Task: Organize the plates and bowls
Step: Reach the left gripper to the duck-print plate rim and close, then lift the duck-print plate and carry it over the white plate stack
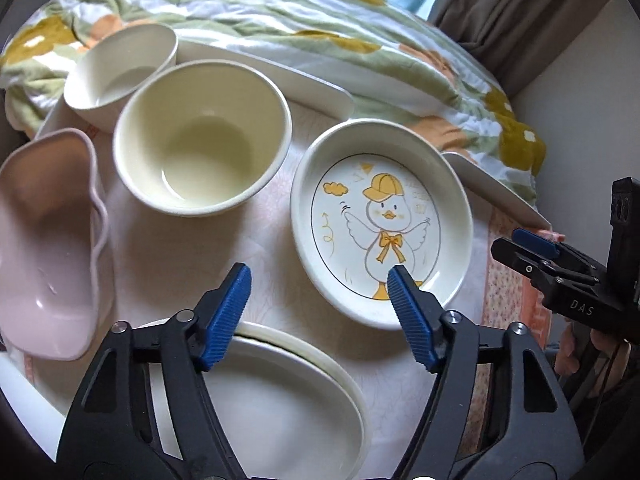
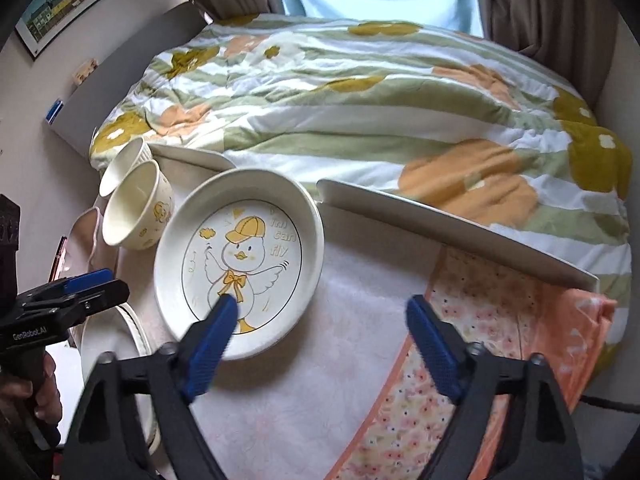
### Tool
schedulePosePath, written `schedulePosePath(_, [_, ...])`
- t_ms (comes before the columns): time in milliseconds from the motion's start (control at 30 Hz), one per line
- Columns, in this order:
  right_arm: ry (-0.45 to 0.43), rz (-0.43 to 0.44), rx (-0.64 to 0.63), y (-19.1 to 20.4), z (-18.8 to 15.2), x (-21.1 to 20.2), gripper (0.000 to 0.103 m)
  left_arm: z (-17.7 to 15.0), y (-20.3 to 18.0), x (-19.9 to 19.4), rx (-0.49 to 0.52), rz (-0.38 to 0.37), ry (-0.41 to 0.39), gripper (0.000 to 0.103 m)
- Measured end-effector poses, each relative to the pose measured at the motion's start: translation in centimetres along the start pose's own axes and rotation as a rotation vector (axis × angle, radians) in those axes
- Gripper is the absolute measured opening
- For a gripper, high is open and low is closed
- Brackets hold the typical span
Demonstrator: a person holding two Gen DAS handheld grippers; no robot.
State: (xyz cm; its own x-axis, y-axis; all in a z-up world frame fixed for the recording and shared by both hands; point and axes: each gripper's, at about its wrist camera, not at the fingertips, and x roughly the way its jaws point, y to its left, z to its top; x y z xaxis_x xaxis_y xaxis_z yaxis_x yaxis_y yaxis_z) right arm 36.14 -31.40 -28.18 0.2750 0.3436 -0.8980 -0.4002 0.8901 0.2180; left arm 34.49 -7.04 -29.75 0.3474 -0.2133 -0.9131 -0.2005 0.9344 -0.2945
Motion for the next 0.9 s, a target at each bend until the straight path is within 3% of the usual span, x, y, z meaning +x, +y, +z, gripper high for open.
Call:
schedulePosePath(100, [0.065, 0.064, -0.032, -0.6, 0.7, 3.3, 0.056, 0.4, 0.2, 2.6, -0.029, 0.025, 0.046, 0.048])
schedulePosePath(300, [0.112, 0.149, -0.088, -0.4, 1.3, 5.9, 0.035, 0.9, 0.2, 4.9, -0.045, 0.059, 0.073, 0.047])
schedulePosePath(367, [0.111, 0.166, -0.092, -0.5, 1.7, 6.2, 0.033, 1.1, 0.0, 5.0, -0.037, 0.064, 0.069, 0.046])
schedulePosePath(467, [0.107, 0.181, -0.1, -0.6, 2.1, 6.2, 0.021, 1.4, 0.0, 5.6, -0.039, 0.059, 0.086, 0.019])
schedulePosePath(567, [0.109, 0.17, -0.098, -0.8, 2.1, 6.3, 0.013, 1.5, 0.1, 5.5, -0.049, 0.06, 0.08, 0.019])
schedulePosePath(900, [0.093, 0.184, -0.104, -1.0, 1.9, 5.6, 0.012, 1.3, -0.8, 5.0, -0.023, 0.084, 0.068, 0.018])
